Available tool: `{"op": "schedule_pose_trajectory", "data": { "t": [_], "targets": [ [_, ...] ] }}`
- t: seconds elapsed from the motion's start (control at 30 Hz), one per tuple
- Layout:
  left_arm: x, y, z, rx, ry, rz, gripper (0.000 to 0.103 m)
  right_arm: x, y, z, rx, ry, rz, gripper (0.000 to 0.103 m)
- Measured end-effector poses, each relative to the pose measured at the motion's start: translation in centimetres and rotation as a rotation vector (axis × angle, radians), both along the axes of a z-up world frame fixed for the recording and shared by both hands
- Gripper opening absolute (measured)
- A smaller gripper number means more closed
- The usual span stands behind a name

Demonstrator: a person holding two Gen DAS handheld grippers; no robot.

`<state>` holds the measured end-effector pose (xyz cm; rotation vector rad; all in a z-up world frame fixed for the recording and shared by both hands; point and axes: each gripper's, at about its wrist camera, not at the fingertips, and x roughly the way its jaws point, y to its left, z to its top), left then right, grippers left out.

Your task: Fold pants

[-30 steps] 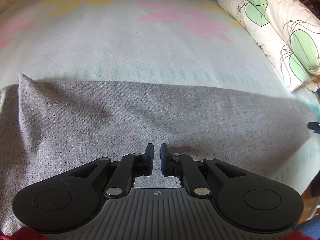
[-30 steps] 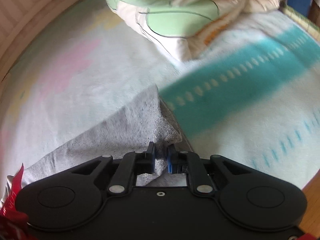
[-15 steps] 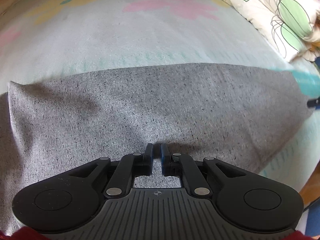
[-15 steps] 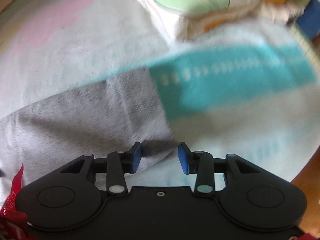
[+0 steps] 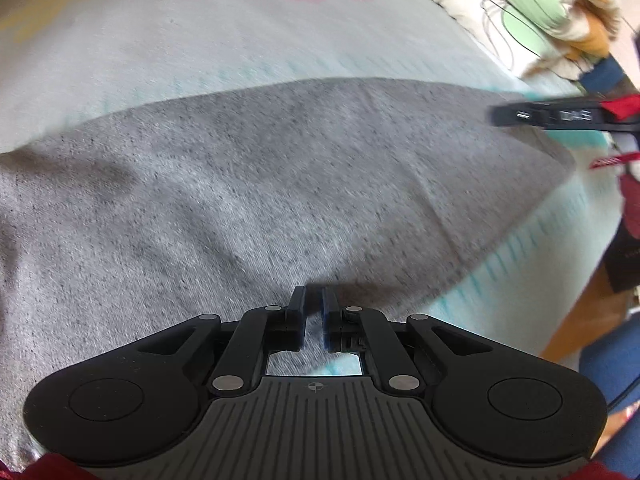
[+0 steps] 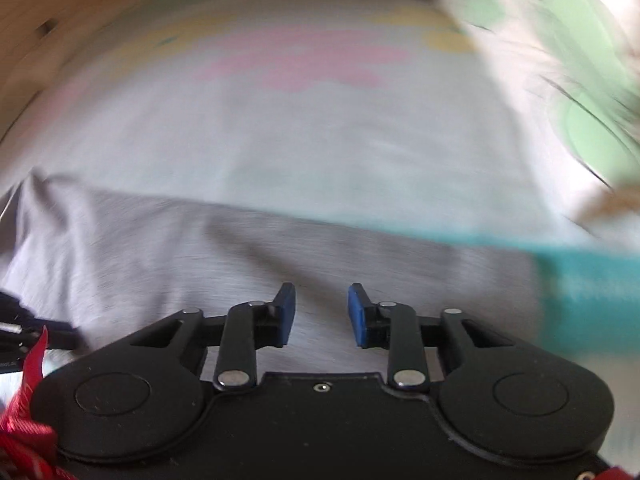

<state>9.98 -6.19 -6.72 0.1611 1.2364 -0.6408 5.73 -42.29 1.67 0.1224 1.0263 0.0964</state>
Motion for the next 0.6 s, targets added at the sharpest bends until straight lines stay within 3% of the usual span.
{"op": "schedule_pose_trajectory", "data": {
  "t": [0.13,0.2,0.27,0.37,0.5,0.6],
  "targets": [
    [0.0,0.9,0.0,-0.030,0.042,0.002,0.007,0.3,4.3,-0.2,0.022,-0.011,0.187,0.038],
    [0.1,1.1,0.2,-0.034,0.049,-0.004,0.007,0.1,6.1,-1.1,-0.018,0.040,0.268,0.039],
    [0.4,1.2,0.5,-0.041,0.053,0.007,0.007,-0.5,7.3,-2.8,0.001,0.158,0.357,0.042],
    [0.9,1.6,1.3,-0.067,0.020,0.038,0.007,-2.8,8.4,-2.9,-0.032,0.137,0.477,0.044],
    [1.6,1.7,2.1,-0.063,-0.077,0.090,0.007,-3.2,7.8,-2.9,0.026,0.167,0.472,0.044],
    [2.0,1.7,2.0,-0.074,-0.094,0.116,0.007,-3.4,7.8,-2.8,0.031,0.172,0.493,0.044]
  ]
}}
